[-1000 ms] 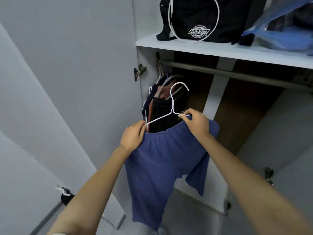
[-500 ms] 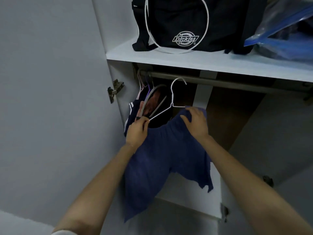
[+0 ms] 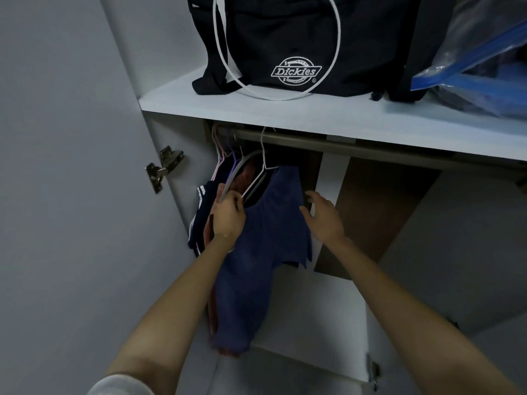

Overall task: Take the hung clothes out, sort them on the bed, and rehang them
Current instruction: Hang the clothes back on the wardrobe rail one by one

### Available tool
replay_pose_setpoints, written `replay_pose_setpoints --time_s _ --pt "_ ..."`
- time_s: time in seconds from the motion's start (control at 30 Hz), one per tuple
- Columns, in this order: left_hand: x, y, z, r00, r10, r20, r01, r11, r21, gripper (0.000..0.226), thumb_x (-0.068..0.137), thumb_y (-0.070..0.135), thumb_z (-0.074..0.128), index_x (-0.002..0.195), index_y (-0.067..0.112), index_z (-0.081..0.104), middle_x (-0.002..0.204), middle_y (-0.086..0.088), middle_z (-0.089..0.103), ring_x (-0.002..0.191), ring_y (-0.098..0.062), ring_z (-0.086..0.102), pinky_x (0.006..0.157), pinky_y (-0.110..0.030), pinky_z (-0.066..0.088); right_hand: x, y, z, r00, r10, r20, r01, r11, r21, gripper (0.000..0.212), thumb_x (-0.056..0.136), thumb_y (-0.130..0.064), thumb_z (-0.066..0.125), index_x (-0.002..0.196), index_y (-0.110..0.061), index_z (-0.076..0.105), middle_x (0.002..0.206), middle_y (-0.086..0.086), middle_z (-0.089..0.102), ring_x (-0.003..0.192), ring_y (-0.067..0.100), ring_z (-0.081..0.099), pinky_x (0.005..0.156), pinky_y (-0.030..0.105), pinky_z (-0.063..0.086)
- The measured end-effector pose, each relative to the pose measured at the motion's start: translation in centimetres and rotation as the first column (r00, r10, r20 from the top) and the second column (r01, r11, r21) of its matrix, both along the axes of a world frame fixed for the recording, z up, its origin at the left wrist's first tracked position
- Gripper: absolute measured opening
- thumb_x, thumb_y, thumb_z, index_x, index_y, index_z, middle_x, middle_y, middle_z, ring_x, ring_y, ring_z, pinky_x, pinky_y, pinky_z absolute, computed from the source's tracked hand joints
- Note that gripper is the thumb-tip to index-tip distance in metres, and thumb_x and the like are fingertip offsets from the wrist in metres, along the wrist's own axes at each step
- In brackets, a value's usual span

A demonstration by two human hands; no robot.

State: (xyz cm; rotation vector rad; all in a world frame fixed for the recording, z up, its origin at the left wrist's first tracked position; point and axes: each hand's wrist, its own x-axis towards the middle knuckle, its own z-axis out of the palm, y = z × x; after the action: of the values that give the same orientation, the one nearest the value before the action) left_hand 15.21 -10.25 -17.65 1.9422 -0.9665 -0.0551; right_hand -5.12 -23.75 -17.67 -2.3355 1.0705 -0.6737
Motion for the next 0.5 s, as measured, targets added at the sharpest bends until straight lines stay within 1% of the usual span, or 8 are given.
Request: replay_pose_setpoints --time_s 0.1,0.17,0.23,0.3,0.37,0.4,0.43,0.5 --pt "-0.4 -0.1 -0.2 1.000 0.018 0.018 -0.018 1.000 0.003 0.021 0.096 -0.004 0.043 0.084 0.006 0.057 0.107 -0.007 0.060 0.117 -0.022 0.053 0.080 -0.028 0.047 0.6 -0.8 0.3 1.000 0.018 0.015 -0.018 1.000 0.010 0.047 0.100 -0.030 0.052 0.143 -0.014 0.043 0.131 0.012 0.059 0.118 0.030 0.053 0.097 0.043 0.046" --pt "-0.4 -0.2 -0.7 0.999 0.034 0.032 -0.034 0.999 0.021 0.021 0.097 -0.003 0.043 0.083 0.004 0.057 0.113 -0.016 0.063 0.115 -0.023 0.051 0.083 -0.027 0.046 1.0 -1.2 0.1 0.999 0.038 0.019 -0.038 0.999 0.028 0.047 0.100 -0.030 0.051 0.143 -0.015 0.042 0.133 0.011 0.058 0.118 0.030 0.054 0.099 0.041 0.046" --pt "-0.3 -0.3 -0.8 0.997 0.034 0.065 -0.035 0.999 0.025 0.027 0.095 -0.004 0.042 0.076 0.012 0.053 0.123 -0.023 0.059 0.129 -0.023 0.048 0.088 -0.023 0.044 1.4 -1.2 -0.1 0.998 0.054 0.022 -0.054 0.998 0.040 0.046 0.101 -0.031 0.051 0.144 -0.017 0.042 0.133 0.010 0.058 0.117 0.028 0.056 0.097 0.037 0.046" --pt "-0.2 -0.5 -0.6 0.995 0.068 0.069 -0.070 0.997 0.022 0.026 0.093 -0.007 0.041 0.076 0.012 0.050 0.136 -0.021 0.053 0.130 -0.025 0.050 0.088 -0.026 0.048 1.8 -1.1 -0.2 0.997 0.069 0.030 -0.070 0.997 0.045 0.046 0.101 -0.030 0.051 0.144 -0.017 0.042 0.133 0.010 0.058 0.116 0.026 0.056 0.093 0.031 0.044" --pt "-0.3 -0.5 -0.2 0.990 0.129 0.053 -0.131 0.991 0.037 0.021 0.092 -0.009 0.040 0.081 0.005 0.052 0.128 -0.012 0.057 0.094 -0.023 0.062 0.073 -0.033 0.051 2.1 -1.1 -0.2 0.995 0.088 0.040 -0.091 0.994 0.067 0.046 0.101 -0.029 0.051 0.145 -0.017 0.041 0.134 0.011 0.056 0.117 0.026 0.055 0.092 0.029 0.043" --pt "-0.4 -0.5 0.1 0.988 0.149 0.034 -0.150 0.987 0.055 0.020 0.092 -0.009 0.040 0.086 0.005 0.053 0.117 -0.012 0.061 0.075 -0.019 0.057 0.065 -0.033 0.047 2.2 -1.1 -0.2 0.994 0.099 0.039 -0.102 0.992 0.077 0.047 0.101 -0.028 0.051 0.145 -0.016 0.041 0.135 0.011 0.056 0.118 0.026 0.055 0.092 0.029 0.043" --pt "-0.3 -0.4 0.2 0.987 0.161 0.013 -0.161 0.984 0.074 0.021 0.093 -0.008 0.039 0.095 0.006 0.054 0.105 -0.012 0.063 0.067 -0.017 0.052 0.063 -0.033 0.042 2.3 -1.1 -0.3 0.993 0.109 0.036 -0.111 0.990 0.083 0.047 0.101 -0.028 0.051 0.145 -0.016 0.041 0.135 0.011 0.056 0.118 0.025 0.055 0.092 0.029 0.042" --pt "-0.1 -0.2 0.3 0.982 0.190 0.009 -0.190 0.977 0.102 0.031 0.096 -0.003 0.040 0.123 0.007 0.053 0.095 -0.010 0.064 0.070 -0.023 0.057 0.067 -0.034 0.042 2.5 -1.1 -0.5 0.992 0.125 0.034 -0.127 0.988 0.083 0.046 0.101 -0.027 0.051 0.145 -0.016 0.041 0.134 0.011 0.057 0.117 0.025 0.055 0.090 0.027 0.041"
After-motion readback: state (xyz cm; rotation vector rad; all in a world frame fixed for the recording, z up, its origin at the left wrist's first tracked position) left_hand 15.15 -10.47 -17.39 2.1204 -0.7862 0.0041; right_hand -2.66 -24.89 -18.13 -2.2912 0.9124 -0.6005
